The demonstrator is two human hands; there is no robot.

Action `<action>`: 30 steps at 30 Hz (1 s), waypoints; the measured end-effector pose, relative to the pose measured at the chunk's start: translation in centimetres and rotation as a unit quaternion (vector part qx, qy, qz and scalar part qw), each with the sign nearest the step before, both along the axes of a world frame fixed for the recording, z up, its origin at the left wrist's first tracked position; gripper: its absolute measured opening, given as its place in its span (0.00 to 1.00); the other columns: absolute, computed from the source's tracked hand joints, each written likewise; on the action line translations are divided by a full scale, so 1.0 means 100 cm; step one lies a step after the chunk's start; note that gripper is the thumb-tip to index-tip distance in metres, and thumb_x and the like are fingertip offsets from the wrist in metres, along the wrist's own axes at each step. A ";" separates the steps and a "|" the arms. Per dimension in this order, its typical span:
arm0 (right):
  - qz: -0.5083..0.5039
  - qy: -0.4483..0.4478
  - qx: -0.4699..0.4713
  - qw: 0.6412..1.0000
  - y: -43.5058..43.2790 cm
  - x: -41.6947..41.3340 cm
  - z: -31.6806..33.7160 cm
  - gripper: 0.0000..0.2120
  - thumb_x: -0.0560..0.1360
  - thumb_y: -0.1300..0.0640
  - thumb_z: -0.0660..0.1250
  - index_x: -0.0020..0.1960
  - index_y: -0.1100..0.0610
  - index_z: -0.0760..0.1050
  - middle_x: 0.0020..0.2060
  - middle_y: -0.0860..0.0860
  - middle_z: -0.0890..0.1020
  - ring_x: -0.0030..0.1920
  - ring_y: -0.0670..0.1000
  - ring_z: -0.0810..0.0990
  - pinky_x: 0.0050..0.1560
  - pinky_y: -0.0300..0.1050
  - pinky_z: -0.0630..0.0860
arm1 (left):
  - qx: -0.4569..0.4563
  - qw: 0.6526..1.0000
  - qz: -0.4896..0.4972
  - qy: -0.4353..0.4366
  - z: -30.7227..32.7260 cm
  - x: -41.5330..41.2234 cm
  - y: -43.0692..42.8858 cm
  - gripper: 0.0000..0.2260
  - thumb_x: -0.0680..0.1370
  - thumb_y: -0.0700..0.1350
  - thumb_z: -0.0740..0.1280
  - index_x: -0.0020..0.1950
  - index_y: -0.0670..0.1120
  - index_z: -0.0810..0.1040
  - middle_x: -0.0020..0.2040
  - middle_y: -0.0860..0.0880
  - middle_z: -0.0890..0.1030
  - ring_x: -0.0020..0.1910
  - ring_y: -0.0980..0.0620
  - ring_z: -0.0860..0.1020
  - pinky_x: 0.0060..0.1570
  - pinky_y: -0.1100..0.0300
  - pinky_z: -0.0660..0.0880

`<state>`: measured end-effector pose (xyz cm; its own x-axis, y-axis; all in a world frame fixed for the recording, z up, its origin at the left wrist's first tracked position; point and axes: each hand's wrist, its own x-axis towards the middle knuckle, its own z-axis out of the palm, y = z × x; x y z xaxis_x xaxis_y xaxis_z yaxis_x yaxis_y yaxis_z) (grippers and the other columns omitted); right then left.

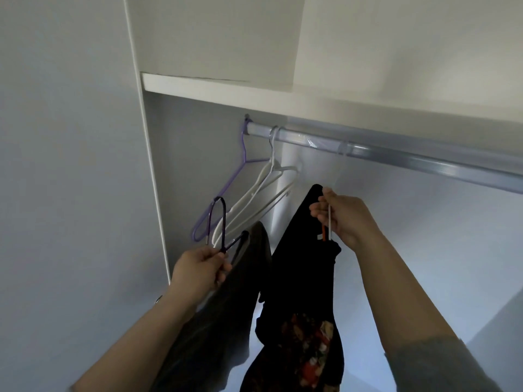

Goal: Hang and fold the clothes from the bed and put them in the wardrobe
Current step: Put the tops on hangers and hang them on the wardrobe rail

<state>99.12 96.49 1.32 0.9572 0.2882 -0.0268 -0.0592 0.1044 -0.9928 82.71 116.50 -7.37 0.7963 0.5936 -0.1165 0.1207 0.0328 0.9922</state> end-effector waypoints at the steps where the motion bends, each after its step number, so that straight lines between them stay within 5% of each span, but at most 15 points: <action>1: 0.001 -0.007 -0.007 1.000 0.002 0.004 0.002 0.14 0.81 0.53 0.62 0.43 0.64 0.75 0.30 0.53 0.84 0.28 0.45 0.82 0.27 0.33 0.75 | 0.002 1.000 0.004 0.000 0.000 0.001 0.000 0.08 0.80 0.36 0.62 0.45 0.40 0.79 0.27 0.50 0.80 0.21 0.58 0.72 0.20 0.68 0.66; 15: -0.028 -0.044 -0.040 0.998 0.027 0.047 0.032 0.16 0.83 0.60 0.58 0.37 0.64 0.71 0.23 0.51 0.80 0.19 0.43 0.76 0.19 0.32 0.68 | 0.034 0.999 0.027 0.005 0.013 0.000 -0.004 0.08 0.81 0.36 0.62 0.45 0.41 0.79 0.30 0.48 0.81 0.23 0.58 0.72 0.23 0.66 0.67; 23: -0.042 -0.023 -0.138 0.989 0.032 0.061 0.000 0.14 0.82 0.61 0.57 0.38 0.62 0.70 0.26 0.54 0.80 0.28 0.51 0.73 0.24 0.36 0.68 | 0.031 0.999 0.020 0.014 0.020 -0.002 -0.005 0.08 0.81 0.37 0.62 0.46 0.41 0.79 0.34 0.45 0.80 0.26 0.55 0.73 0.28 0.62 0.69; 30: -0.004 -0.010 -0.138 0.990 0.037 0.057 0.000 0.11 0.81 0.63 0.57 0.40 0.63 0.69 0.33 0.60 0.79 0.22 0.48 0.78 0.23 0.36 0.75 | 0.022 0.999 0.025 0.014 0.021 -0.001 -0.001 0.08 0.81 0.37 0.61 0.47 0.39 0.79 0.34 0.45 0.79 0.25 0.55 0.72 0.25 0.65 0.67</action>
<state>104.80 100.20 1.29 0.9606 0.2647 -0.0849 -0.0398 -0.1713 -0.9844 82.65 116.37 -5.28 0.7626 0.6371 -0.1119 0.1482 -0.0037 0.9890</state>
